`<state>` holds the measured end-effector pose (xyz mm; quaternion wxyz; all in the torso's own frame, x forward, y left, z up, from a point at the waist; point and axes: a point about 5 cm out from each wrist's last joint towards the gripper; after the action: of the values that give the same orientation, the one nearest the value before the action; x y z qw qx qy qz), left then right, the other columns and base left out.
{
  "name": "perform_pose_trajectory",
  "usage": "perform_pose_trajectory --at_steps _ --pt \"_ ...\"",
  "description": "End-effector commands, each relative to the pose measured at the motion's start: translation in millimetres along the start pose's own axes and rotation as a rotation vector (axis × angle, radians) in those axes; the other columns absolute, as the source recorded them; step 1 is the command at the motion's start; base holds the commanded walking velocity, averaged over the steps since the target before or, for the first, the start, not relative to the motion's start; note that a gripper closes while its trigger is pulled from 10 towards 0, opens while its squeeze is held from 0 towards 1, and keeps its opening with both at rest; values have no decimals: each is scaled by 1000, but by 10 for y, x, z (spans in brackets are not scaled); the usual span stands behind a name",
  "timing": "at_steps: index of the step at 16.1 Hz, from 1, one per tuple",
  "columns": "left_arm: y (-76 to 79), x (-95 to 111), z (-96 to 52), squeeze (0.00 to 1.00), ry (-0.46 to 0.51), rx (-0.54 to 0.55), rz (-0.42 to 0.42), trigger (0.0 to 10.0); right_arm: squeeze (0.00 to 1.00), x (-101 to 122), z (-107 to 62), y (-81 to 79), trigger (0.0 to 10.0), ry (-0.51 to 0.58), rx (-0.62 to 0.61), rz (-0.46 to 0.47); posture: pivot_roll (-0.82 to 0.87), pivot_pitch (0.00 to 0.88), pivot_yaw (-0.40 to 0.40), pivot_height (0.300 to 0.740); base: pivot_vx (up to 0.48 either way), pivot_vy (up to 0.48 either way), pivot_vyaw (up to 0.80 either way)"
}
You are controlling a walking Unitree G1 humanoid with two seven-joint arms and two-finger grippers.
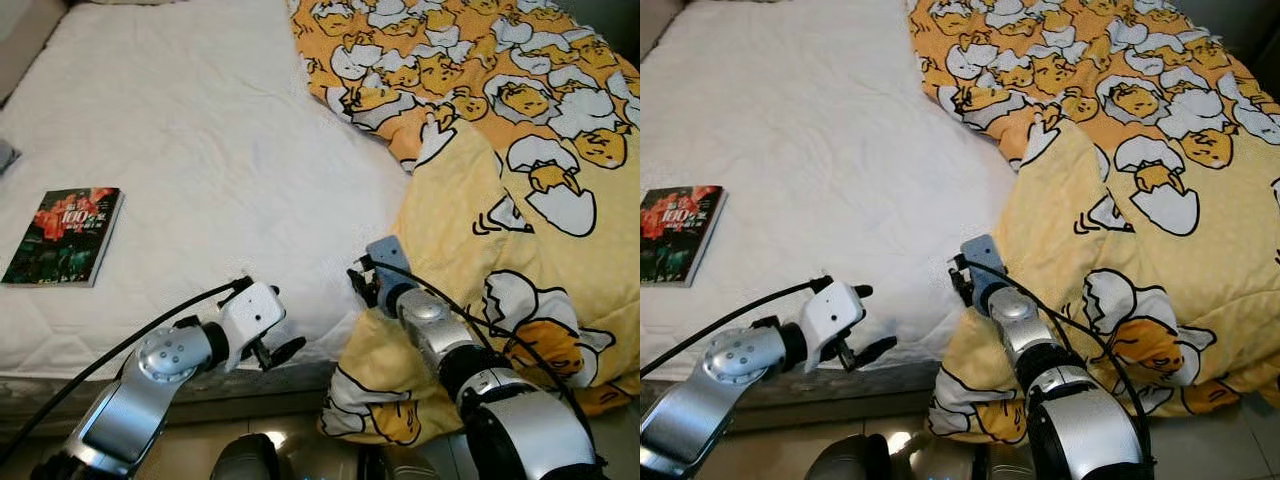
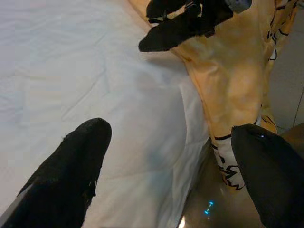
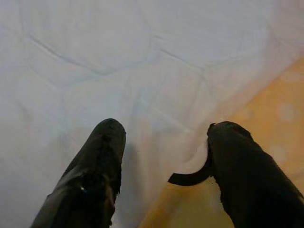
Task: Clean up the room
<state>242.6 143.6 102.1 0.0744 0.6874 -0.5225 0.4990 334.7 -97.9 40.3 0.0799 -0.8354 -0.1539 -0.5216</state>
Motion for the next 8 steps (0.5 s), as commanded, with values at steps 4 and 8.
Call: perform_pose_trajectory --at_steps 4,8 --pt "27 -6 65 1000 8 1 -2 10000 0 -138 -29 64 10000 -65 -67 -100 14 92 0 740 0 0 0" --pt "8 10 97 1000 20 -3 0 10000 0 -244 -58 124 10000 -112 -114 -67 15 109 3 740 0 0 0"
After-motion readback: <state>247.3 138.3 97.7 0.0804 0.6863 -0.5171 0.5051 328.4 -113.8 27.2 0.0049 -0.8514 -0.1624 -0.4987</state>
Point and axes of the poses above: a point about 5 cm out from each wrist's last joint towards the gripper, its own z axis pointing out of the wrist towards the gripper, its own x axis along the axis of the wrist's last joint, y = z × x, and after that the axes turned 8 degrees about z, right-handed
